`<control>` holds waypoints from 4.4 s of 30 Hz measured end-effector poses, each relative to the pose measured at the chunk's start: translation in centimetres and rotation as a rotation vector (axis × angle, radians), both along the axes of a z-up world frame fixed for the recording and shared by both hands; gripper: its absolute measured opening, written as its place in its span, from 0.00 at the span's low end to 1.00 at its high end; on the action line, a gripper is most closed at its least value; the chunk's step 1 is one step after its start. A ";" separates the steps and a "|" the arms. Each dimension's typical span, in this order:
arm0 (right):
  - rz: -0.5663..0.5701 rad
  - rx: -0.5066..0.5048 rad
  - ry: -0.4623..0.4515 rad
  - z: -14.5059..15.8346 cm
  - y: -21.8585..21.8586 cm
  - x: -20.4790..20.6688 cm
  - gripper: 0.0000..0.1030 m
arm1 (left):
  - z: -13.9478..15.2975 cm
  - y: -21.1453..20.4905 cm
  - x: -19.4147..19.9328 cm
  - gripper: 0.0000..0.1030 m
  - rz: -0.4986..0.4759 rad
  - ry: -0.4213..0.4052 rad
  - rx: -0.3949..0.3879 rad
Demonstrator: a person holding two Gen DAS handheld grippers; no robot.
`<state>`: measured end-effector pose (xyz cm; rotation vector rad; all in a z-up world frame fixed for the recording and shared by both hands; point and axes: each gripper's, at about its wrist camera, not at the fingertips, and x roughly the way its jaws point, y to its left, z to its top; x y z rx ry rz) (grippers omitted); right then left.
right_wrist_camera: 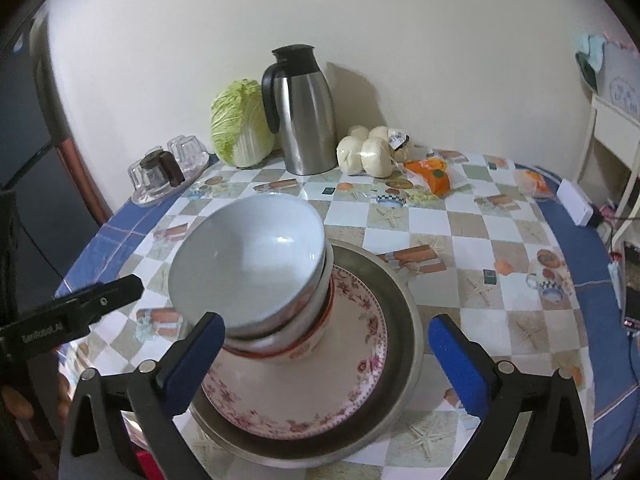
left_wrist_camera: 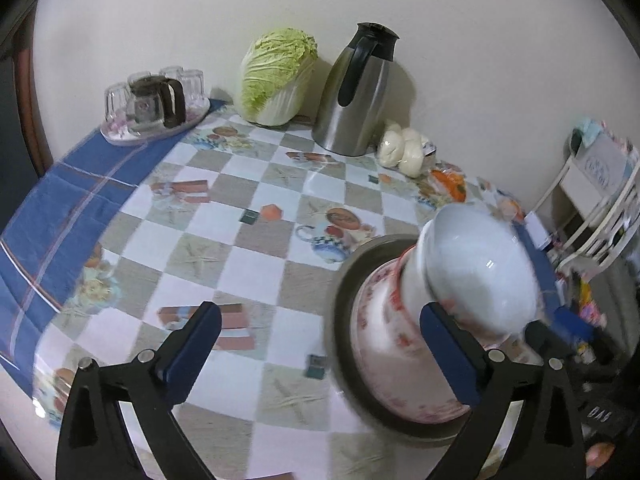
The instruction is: Organize plates and bowls
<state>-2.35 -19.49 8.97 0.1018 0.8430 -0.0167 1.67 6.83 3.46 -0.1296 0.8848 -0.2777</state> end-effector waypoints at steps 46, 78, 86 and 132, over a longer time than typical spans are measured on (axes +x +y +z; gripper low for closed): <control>0.065 -0.034 0.136 -5.1 -3.1 -1.7 1.00 | -4.4 0.4 -1.6 1.00 -0.230 -0.041 0.228; 0.090 -0.069 0.148 -5.2 -2.1 -1.6 1.00 | -3.9 0.3 -1.8 1.00 -0.229 -0.065 0.224; 0.093 -0.074 0.149 -5.2 -1.9 -1.5 1.00 | -4.0 0.2 -1.9 1.00 -0.229 -0.062 0.226; 0.096 -0.077 0.155 -5.6 -1.6 -1.6 1.00 | -4.1 0.4 -1.9 1.00 -0.214 -0.064 0.220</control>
